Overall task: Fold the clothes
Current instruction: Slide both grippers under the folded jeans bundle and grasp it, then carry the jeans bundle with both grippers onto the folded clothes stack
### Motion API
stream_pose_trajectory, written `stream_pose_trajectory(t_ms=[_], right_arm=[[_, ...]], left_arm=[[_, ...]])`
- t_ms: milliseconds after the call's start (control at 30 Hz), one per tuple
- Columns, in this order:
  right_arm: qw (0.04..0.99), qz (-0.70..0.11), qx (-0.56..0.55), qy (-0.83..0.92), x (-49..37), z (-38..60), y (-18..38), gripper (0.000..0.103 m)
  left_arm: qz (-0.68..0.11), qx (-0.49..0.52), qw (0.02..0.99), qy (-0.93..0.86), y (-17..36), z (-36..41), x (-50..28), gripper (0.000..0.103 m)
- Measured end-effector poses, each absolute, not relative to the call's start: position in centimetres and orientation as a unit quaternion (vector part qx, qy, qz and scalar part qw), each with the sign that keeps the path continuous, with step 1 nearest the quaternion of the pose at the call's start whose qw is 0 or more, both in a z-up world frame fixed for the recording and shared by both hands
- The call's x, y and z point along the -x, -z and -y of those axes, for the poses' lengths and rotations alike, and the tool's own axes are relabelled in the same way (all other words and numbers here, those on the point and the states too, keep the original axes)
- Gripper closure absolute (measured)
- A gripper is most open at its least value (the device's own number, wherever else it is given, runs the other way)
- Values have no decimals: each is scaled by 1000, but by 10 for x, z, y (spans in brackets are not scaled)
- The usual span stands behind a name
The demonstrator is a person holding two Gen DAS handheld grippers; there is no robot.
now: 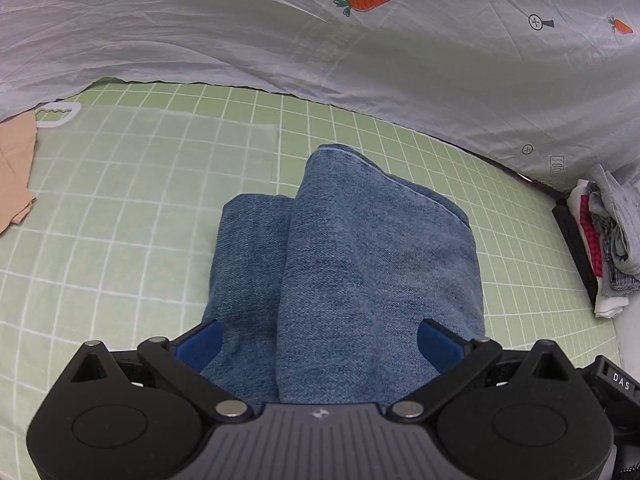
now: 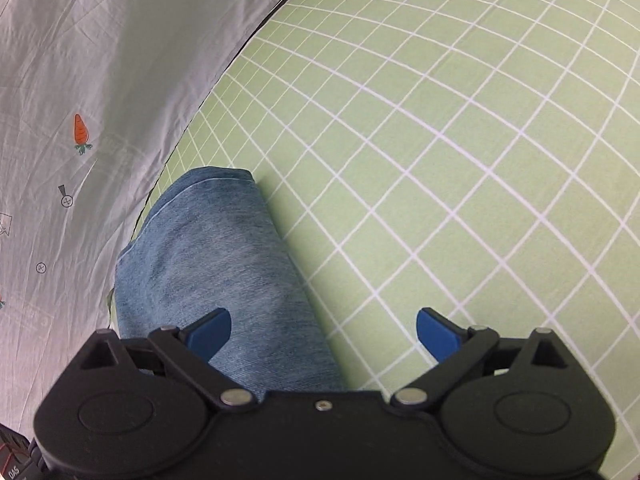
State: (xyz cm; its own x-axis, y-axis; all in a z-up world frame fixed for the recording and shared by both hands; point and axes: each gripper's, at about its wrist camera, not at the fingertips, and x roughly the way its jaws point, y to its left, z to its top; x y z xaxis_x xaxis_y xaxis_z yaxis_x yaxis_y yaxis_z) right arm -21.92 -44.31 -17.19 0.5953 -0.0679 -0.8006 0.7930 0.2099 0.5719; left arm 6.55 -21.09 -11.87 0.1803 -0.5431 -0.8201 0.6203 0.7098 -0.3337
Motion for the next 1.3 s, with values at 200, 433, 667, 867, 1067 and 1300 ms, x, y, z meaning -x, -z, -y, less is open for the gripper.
stream_pose_trajectory(t_ms=[200, 433, 667, 867, 1067, 1300], right_arm=[[691, -322, -562, 320, 212, 454, 182, 3], [698, -337, -542, 324, 188, 452, 190, 3], [725, -314, -554, 262, 158, 442, 191, 3], [735, -343, -551, 194, 123, 438, 197, 1], [738, -367, -544, 158, 97, 447, 212, 0], [764, -381, -501, 143, 76, 440, 214, 2]], left_arm=[[-519, -32, 753, 403, 129, 223, -70, 84], [-452, 7, 778, 437, 77, 171, -58, 94], [-538, 72, 757, 363, 153, 137, -100, 63], [-535, 55, 753, 378, 164, 142, -113, 32], [-554, 62, 719, 414, 184, 153, -123, 22], [-567, 132, 701, 412, 202, 158, -118, 27]])
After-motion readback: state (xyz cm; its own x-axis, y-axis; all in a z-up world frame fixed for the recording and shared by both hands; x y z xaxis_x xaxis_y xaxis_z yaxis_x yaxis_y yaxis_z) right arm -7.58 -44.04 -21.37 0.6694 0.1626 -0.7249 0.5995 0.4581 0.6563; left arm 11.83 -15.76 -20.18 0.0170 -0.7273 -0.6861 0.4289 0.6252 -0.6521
